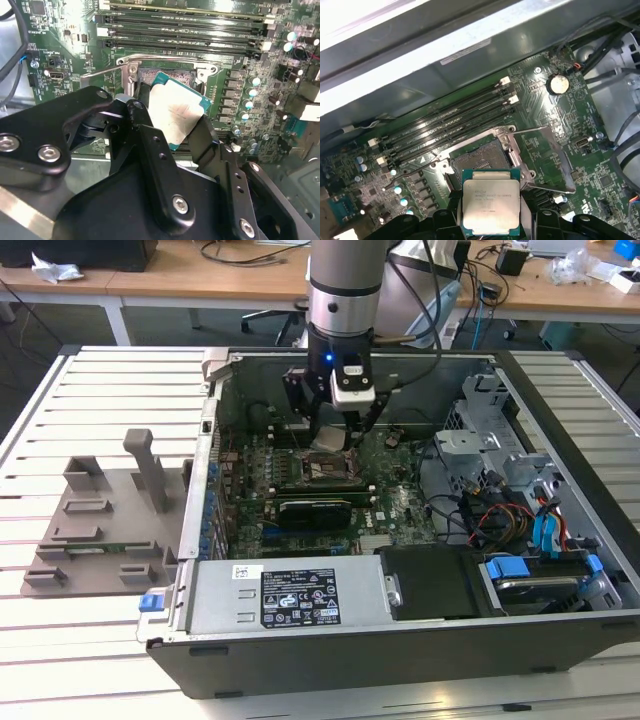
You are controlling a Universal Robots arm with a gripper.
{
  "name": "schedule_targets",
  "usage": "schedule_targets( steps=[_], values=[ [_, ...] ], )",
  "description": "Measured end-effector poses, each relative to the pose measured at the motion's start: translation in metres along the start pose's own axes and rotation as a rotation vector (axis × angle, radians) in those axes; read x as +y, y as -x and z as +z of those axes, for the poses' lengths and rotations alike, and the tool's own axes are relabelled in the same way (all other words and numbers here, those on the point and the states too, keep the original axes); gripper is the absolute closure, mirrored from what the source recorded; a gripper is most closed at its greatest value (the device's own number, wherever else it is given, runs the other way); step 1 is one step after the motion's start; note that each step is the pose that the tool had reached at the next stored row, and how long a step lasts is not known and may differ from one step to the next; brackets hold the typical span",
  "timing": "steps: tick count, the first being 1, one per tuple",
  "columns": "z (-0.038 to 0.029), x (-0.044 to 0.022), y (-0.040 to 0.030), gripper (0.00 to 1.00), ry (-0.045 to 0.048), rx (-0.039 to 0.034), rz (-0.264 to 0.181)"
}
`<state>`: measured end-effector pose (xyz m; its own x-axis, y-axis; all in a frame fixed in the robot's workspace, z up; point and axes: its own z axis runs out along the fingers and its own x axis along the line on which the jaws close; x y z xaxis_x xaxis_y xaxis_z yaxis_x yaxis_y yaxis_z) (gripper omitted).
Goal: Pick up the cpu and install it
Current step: 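Place the cpu into insertion slot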
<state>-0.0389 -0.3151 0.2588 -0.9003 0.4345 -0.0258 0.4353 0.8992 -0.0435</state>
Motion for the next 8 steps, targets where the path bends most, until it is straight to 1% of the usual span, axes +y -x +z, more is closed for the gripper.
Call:
schedule_targets(
  steps=[8],
  values=[
    [0.0001, 0.0000, 0.0000, 0.45, -0.0020, 0.0034, 0.078]
  ],
)
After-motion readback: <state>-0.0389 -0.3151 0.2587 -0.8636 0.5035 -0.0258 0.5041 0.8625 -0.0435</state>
